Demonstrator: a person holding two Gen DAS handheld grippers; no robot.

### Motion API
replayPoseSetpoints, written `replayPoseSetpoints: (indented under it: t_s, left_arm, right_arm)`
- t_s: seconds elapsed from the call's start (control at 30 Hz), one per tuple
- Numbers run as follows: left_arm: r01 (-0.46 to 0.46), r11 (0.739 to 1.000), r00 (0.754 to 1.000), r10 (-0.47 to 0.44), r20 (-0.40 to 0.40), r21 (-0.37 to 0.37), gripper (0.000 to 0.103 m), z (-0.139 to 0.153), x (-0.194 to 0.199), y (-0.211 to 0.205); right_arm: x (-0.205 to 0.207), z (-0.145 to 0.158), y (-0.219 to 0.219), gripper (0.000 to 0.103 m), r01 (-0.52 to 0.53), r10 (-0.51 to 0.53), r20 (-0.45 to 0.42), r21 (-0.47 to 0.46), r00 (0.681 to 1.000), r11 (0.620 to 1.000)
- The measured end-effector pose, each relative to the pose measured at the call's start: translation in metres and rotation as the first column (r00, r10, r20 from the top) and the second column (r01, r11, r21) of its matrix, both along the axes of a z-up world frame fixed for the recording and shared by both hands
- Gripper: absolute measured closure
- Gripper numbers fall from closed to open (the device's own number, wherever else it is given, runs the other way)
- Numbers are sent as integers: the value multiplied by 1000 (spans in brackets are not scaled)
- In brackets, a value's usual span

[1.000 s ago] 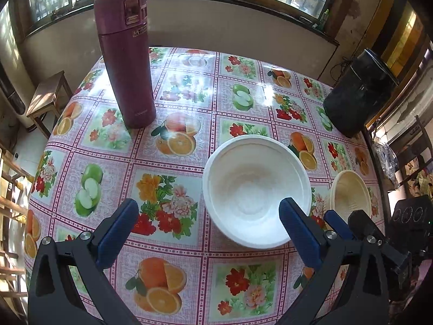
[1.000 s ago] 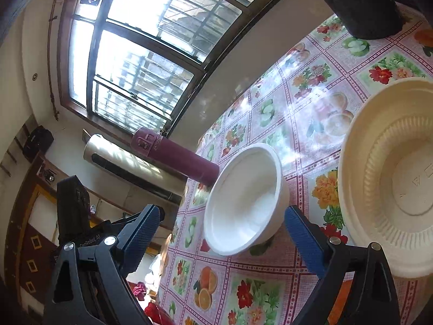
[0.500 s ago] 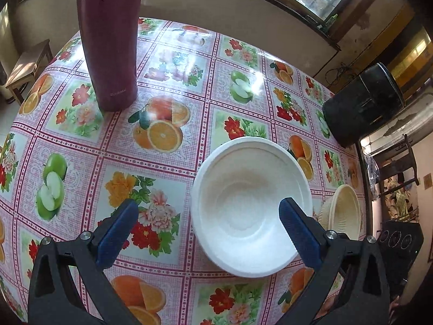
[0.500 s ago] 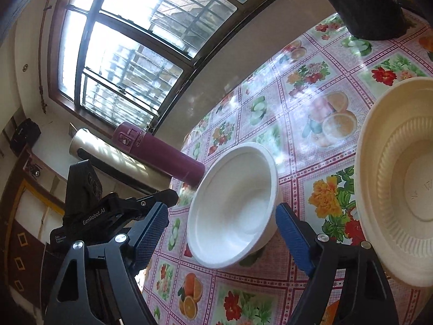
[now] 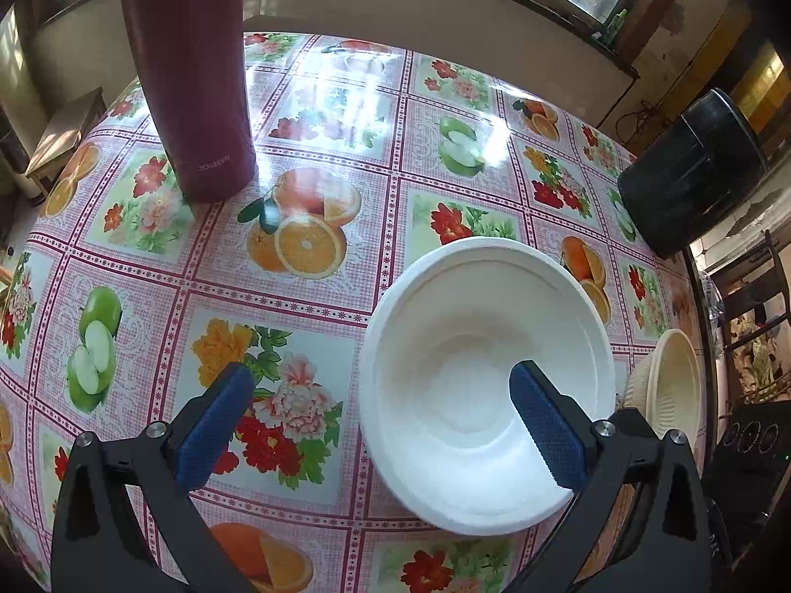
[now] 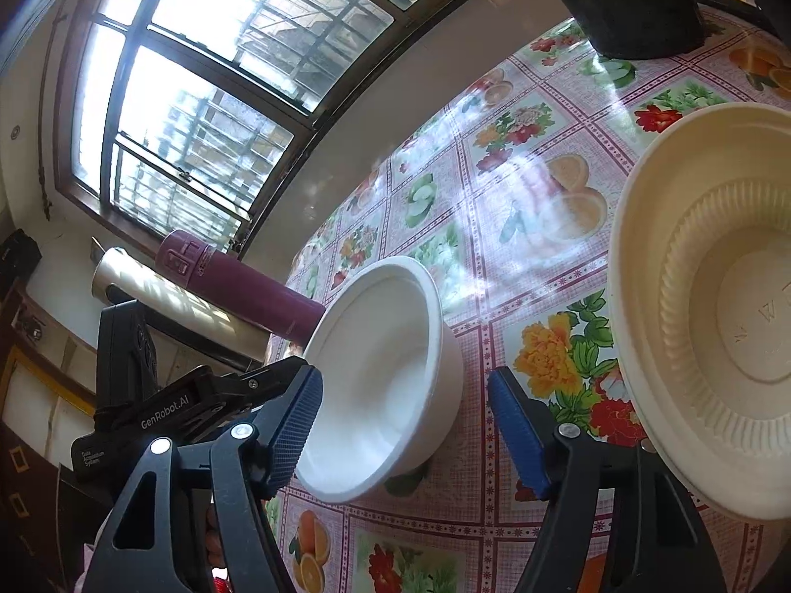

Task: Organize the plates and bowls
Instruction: 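Bring both grippers to the rim of the second white bowl, then close the left gripper on the white bowl rim while the right gripper grips it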

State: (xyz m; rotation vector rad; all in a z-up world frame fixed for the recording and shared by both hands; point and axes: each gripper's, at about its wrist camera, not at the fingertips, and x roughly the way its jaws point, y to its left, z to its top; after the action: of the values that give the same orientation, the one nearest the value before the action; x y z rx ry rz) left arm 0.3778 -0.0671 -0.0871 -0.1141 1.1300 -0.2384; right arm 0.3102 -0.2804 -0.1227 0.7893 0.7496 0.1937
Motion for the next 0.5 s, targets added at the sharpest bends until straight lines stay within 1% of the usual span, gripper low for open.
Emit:
replayPoseSetpoints:
  t_s: [0.1, 0.17, 0.27, 0.4, 0.5]
  left_arm:
    - [6, 999, 1000, -6, 9, 36, 0, -1, -2, -3]
    - [-7, 999, 1000, 5, 22, 51, 0, -1, -4, -6]
    - [-14, 997, 999, 10, 50, 74, 0, 3, -6, -7]
    - [-14, 995, 998, 8, 62, 99, 0, 3, -7, -9]
    - [-20, 994, 998, 14, 57, 107, 0, 0, -6, -11]
  right_arm:
    - [-1, 1, 1, 38, 10, -10, 0, -21, 1000, 1000]
    - [-1, 0, 0, 46, 12, -12, -2, -28, 1000, 1000]
    - [-1, -1, -1, 47, 15, -15, -6, -18, 1000, 1000]
    - [-2, 0, 2, 48, 12, -12, -2, -24, 1000, 1000]
    - [-1, -1, 3, 54, 5, -5, -2, -26, 1000, 1000]
